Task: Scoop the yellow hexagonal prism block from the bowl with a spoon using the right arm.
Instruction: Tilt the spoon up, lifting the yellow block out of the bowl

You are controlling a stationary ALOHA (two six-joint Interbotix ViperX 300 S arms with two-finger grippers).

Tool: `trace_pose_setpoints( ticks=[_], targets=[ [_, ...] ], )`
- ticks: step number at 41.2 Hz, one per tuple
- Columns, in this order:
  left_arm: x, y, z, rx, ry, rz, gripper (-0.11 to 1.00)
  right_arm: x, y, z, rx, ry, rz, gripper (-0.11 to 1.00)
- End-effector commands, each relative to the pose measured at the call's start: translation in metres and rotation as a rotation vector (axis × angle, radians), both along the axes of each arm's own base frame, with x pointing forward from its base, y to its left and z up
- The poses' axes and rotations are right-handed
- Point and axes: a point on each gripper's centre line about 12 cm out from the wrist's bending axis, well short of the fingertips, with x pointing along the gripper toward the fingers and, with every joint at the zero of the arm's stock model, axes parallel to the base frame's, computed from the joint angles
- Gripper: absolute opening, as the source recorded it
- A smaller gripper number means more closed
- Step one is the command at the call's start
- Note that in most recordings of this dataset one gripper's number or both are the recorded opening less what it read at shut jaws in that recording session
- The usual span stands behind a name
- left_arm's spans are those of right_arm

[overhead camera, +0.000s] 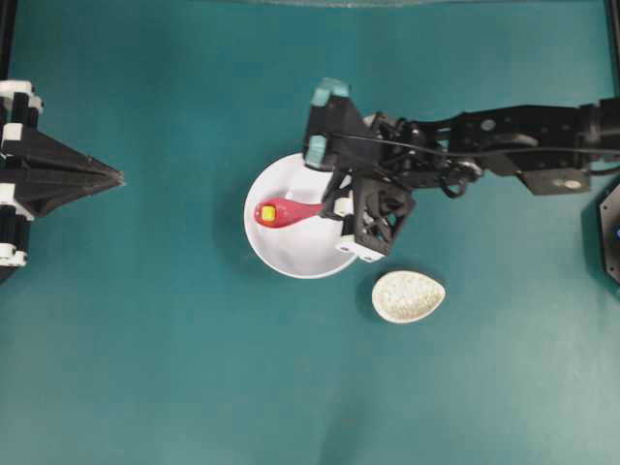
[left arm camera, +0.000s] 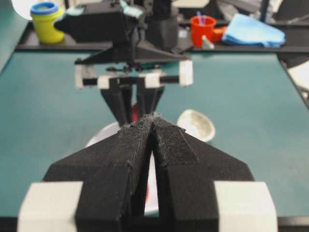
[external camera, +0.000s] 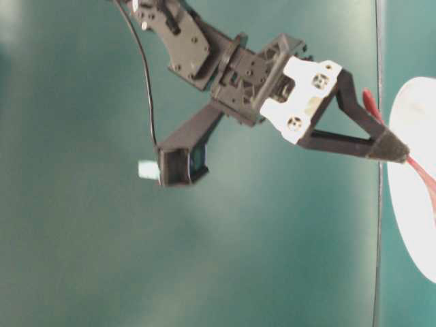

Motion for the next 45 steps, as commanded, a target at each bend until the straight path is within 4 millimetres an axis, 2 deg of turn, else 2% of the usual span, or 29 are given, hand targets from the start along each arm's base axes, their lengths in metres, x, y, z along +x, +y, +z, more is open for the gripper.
trace_pose_setpoints(
  ticks=[1,21,35,45],
  targets=[
    [0.003,0.0,0.011,0.002,-0.029,-0.001,0.0,-0.004,0.004,0.022,-0.015,-0.104,-0.002,0.24],
    [0.003,0.0,0.01,0.002,-0.023,-0.001,0.0,-0.032,0.007,0.031,-0.014,-0.247,-0.052,0.24],
    [0.003,0.0,0.01,0.0,-0.021,-0.001,0.0,-0.054,0.009,0.063,0.0,-0.332,-0.064,0.24],
    [0.003,0.0,0.01,0.0,-0.026,-0.001,0.0,-0.069,0.011,0.076,0.028,-0.351,-0.076,0.24]
  ],
)
